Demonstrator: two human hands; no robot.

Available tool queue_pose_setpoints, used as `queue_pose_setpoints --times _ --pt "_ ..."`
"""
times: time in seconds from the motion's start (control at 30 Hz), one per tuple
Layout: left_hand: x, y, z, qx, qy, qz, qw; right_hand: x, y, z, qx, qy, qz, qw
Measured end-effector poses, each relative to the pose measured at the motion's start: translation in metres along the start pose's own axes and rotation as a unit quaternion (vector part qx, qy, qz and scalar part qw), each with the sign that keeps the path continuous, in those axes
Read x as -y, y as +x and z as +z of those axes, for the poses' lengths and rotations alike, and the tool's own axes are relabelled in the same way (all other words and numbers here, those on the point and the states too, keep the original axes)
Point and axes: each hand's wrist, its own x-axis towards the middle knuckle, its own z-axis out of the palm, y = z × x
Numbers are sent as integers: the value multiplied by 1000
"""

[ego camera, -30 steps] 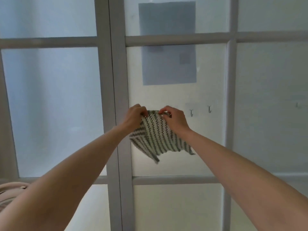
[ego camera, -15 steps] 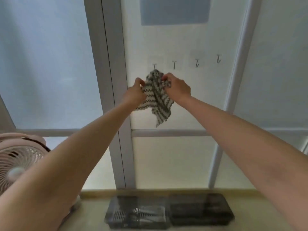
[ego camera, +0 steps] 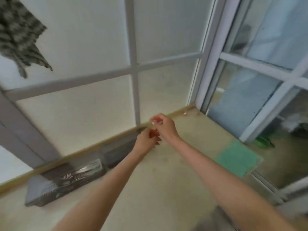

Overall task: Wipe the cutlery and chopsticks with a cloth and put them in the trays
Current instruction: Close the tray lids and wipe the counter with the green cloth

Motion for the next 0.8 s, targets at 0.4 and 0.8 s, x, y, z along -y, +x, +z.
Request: queue_pose_setpoints --times 0.4,0.8 --pt "24 40 298 373 322 157 856 -298 -99 -226 -5 -329 231 916" --pt "92 76 342 286 539 298 734 -378 -36 -209 -43 -413 301 858"
